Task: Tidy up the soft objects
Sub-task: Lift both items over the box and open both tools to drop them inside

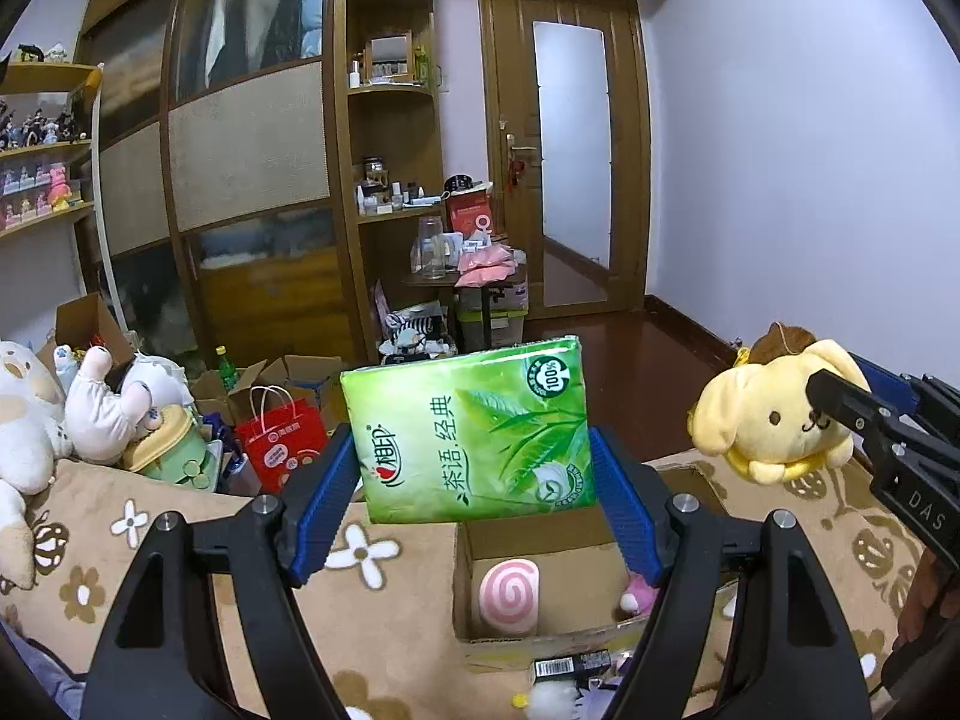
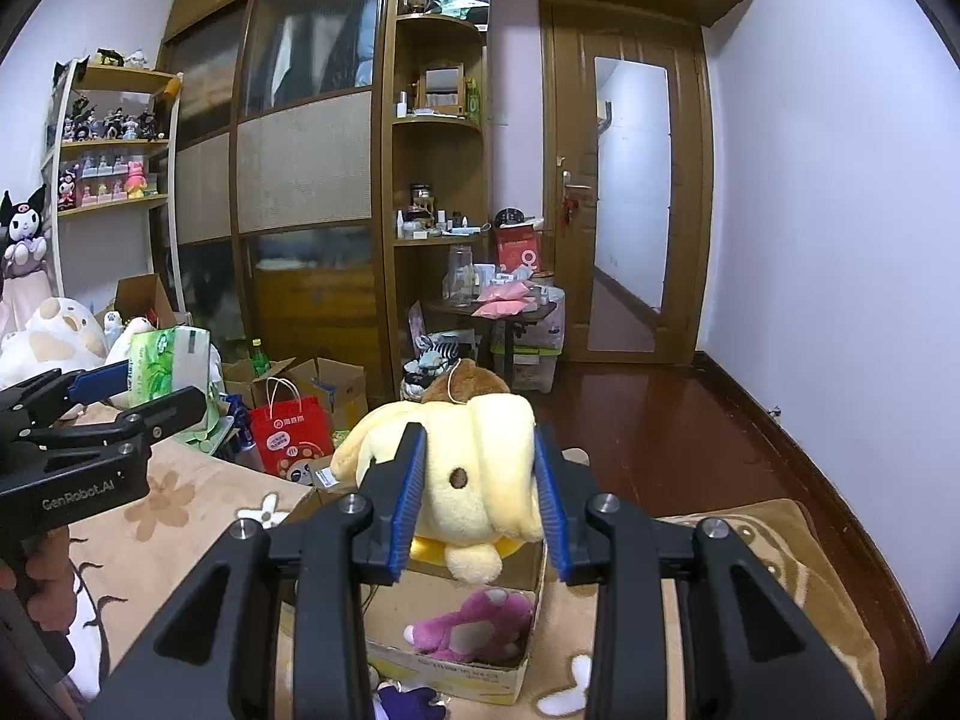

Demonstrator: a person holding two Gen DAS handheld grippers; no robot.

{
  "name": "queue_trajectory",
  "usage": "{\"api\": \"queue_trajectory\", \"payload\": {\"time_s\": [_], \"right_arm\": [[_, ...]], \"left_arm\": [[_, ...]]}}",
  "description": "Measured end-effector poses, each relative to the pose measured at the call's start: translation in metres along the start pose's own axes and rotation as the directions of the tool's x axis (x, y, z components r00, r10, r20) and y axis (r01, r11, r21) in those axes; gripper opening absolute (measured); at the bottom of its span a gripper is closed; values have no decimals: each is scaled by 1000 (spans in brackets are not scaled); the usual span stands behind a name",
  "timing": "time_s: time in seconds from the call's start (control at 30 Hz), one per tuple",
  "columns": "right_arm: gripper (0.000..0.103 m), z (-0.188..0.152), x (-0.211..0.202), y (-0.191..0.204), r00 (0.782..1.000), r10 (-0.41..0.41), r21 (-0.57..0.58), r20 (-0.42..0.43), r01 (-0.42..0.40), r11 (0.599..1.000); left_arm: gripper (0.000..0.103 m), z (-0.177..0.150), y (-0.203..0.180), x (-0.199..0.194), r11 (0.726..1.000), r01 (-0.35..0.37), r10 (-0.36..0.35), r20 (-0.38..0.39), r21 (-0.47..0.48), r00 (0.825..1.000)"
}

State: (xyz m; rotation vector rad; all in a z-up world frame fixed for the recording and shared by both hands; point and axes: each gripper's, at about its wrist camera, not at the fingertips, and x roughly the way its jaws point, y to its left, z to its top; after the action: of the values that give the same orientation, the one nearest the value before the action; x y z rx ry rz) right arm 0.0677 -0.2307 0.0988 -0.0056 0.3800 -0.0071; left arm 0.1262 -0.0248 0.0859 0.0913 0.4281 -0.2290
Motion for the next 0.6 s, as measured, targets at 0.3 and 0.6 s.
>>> {"api": "queue_trajectory", "payload": {"time_s": [0.3,0.6], "right_arm": [[38,-21,27,-2,1000,4,4,-24,-4,1000],[39,-53,67,-7,993,34,27,-116,-31,999]], "left_arm": [[75,-31,-12,44,999,11,-7,-77,50,997],[75,-60,-27,81,996,35,-21,-163,86,986]]}}
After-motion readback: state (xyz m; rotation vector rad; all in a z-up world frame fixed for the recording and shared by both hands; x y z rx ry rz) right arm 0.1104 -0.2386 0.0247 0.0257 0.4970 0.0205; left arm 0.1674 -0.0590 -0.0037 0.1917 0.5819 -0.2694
